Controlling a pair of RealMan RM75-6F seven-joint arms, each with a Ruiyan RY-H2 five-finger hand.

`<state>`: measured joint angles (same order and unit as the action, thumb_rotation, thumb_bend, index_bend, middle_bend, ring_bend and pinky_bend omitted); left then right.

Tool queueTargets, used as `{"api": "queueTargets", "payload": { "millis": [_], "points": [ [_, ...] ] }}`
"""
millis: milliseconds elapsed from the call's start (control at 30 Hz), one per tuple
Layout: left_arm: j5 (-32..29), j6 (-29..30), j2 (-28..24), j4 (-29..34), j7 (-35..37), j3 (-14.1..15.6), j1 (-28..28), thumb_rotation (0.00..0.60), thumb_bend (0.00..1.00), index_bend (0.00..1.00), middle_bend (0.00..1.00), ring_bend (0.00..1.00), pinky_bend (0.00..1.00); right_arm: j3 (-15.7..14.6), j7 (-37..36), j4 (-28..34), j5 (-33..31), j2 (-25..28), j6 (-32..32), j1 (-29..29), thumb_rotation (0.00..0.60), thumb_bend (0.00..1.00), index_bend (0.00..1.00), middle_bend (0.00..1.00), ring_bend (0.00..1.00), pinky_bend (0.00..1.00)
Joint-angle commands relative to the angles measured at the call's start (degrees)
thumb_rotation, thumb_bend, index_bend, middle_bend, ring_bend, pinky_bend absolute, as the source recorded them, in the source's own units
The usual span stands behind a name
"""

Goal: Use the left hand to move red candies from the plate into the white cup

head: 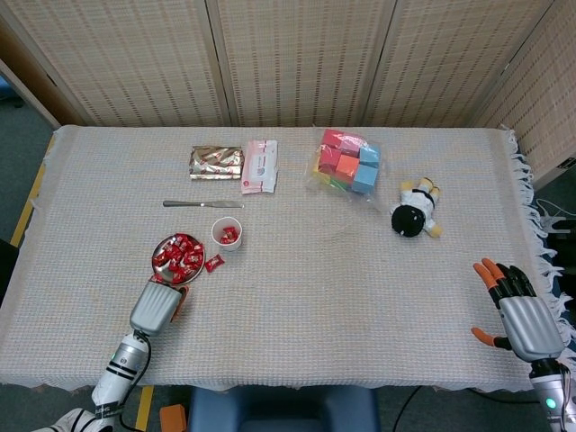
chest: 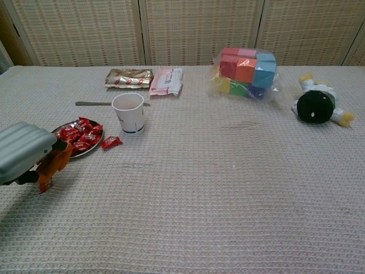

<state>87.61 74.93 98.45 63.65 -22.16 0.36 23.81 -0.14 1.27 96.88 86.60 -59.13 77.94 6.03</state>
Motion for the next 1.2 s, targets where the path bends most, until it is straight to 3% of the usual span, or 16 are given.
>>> {"api": "queueTargets", "payload": {
  "millis": [33, 200, 367, 467, 933, 1200],
  "points": [
    [-0.4, -0.6, -0.1, 0.0, -0.6, 0.2, -0.3, 0.600, 0.56, 0.66, 0.78, 0.76, 1.00, 0.0, 0.0, 0.0, 0.1, 0.0, 0.1, -0.1, 0.600, 0.05, 0.00, 0.00, 0.00, 0.00],
    [-0.1, -1.6, -0.9, -0.3, -2.0, 1.2, -0.7, 0.600, 0.55, 0.62, 0.73, 0.72, 1.00, -0.1, -0.1, 0.1, 0.2, 0.1, 0.3, -0.2, 0.600, 0.05, 0.00, 0.00, 0.00, 0.00],
    [-1.0, -3.2, -3.4, 3.3, -2.8, 2.3, -1.7, 0.600, 0.49, 0.45, 0.50, 0.60, 1.00, -0.1, 0.1, 0.1, 0.2, 0.1, 0.3, -0.2, 0.600, 0.05, 0.00, 0.00, 0.00, 0.00],
    [-1.2, -3.7, -5.5, 6.4, -3.1, 3.1, -2.4, 0.600, 0.47, 0.39, 0.44, 0.54, 0.99, -0.1, 0.1, 0.1, 0.2, 0.0, 0.3, -0.2, 0.600, 0.05, 0.00, 0.00, 0.00, 0.00],
    [-0.6, -1.9, -9.4, 11.3, -2.5, 5.1, -5.8, 0.600, 0.45, 0.36, 0.40, 0.44, 0.98, -0.3, 0.3, 0.2, 0.6, -0.1, 0.4, -0.3, 0.600, 0.05, 0.00, 0.00, 0.00, 0.00],
    [-1.1, -3.4, -10.1, 12.3, -4.6, 5.6, -6.5, 0.600, 0.43, 0.35, 0.29, 0.29, 0.98, -0.4, 0.1, 0.3, 0.9, 0.1, 0.8, -0.4, 0.600, 0.05, 0.00, 0.00, 0.00, 0.00]
  ]
}}
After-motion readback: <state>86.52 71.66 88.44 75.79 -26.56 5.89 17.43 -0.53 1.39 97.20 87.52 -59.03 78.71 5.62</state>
